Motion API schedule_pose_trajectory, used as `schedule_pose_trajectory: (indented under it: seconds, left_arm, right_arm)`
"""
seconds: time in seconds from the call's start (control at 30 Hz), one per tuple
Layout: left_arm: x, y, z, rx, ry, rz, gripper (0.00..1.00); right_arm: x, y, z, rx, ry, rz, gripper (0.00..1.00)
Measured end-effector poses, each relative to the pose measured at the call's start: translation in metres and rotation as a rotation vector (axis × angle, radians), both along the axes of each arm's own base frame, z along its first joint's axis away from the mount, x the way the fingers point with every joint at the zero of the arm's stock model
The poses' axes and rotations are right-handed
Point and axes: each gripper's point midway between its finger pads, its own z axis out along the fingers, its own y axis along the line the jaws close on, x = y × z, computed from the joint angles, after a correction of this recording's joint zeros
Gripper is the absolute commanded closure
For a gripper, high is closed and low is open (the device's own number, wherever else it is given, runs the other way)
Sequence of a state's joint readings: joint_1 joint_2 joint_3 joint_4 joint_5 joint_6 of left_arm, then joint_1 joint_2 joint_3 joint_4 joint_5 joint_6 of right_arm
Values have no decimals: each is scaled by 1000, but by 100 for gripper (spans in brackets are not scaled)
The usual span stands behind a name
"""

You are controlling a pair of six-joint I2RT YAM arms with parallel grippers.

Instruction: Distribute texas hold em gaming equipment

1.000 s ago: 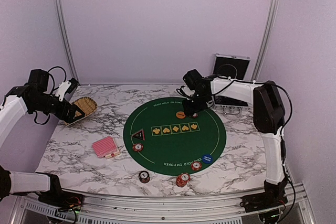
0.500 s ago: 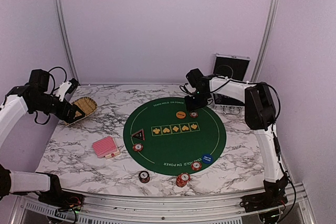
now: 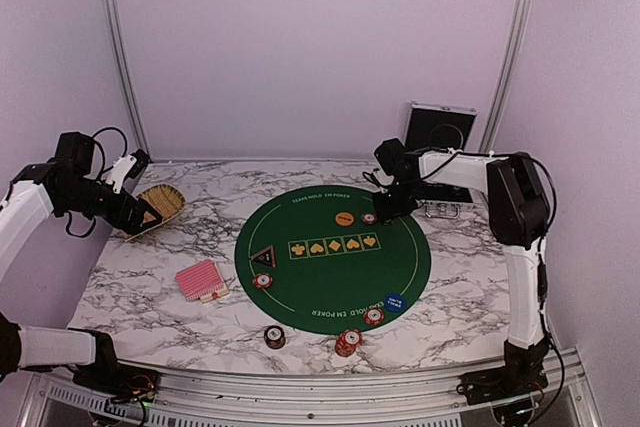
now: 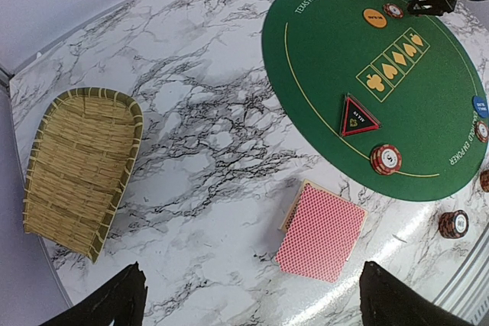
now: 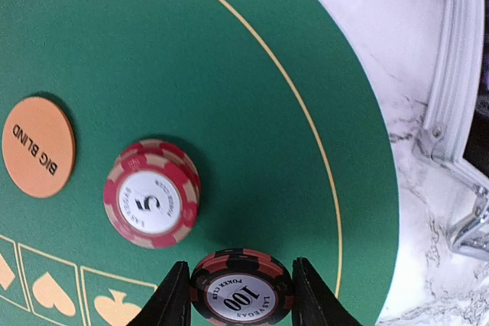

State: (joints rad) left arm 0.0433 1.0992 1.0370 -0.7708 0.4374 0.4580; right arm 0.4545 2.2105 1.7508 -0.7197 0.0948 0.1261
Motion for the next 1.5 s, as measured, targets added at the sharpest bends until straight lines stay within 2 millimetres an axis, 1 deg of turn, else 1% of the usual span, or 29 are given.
schedule_pose_trajectory:
  seconds: [0.07, 0.13, 0.4, 0.47, 0.57, 0.73, 0.83, 0.9, 0.93, 1.0, 1.1, 1.23, 1.37, 1.43, 1.5]
  left_arm:
    - [0, 0, 0, -1, 1, 0, 1]
    - [0, 0, 0, -1, 2, -1, 1]
    - [0, 0, 0, -1, 2, -1, 1]
    - [0, 0, -1, 0, 3, 0, 1]
    - [0, 0, -1, 0, 2, 0, 1]
    - [0, 0, -1, 0, 2, 0, 1]
    - [0, 0, 0, 0, 2, 0, 1]
    - [0, 0, -1, 0, 2, 0, 1]
    - [0, 0, 0, 0, 2, 0, 1]
    - [0, 0, -1, 0, 2, 0, 1]
    - [0, 0, -1, 0, 2, 0, 1]
    - [0, 0, -1, -1, 2, 0, 1]
    - [0, 0, -1, -1, 3, 0, 1]
    - [0, 0, 0, -1, 3, 0, 1]
    - [0, 0, 0, -1, 2, 0, 1]
  right_arm:
    - [-8, -7, 2, -3, 5, -6, 85]
    - [-10, -11, 3, -1, 2, -10, 84]
    - [-4, -11, 2, 25, -13, -14, 84]
    - [-1, -10, 1, 30, -14, -15, 82]
    - [3, -8, -2, 37, -13, -15, 81]
    - [0, -7, -12, 38, 9, -11, 79]
    - [0, -7, -13, 38, 12, -10, 72]
    - [0, -7, -13, 40, 12, -10, 59]
    - [0, -7, -13, 40, 13, -10, 54]
    - [0, -7, -13, 41, 13, -9, 48]
    - [-1, -6, -13, 44, 15, -6, 45]
    - [-1, -6, -13, 45, 16, -6, 44]
    - [-1, -6, -5, 50, 6, -5, 44]
    - [-1, -3, 8, 58, -14, 2, 44]
    - [-2, 2, 26, 69, -47, 14, 44]
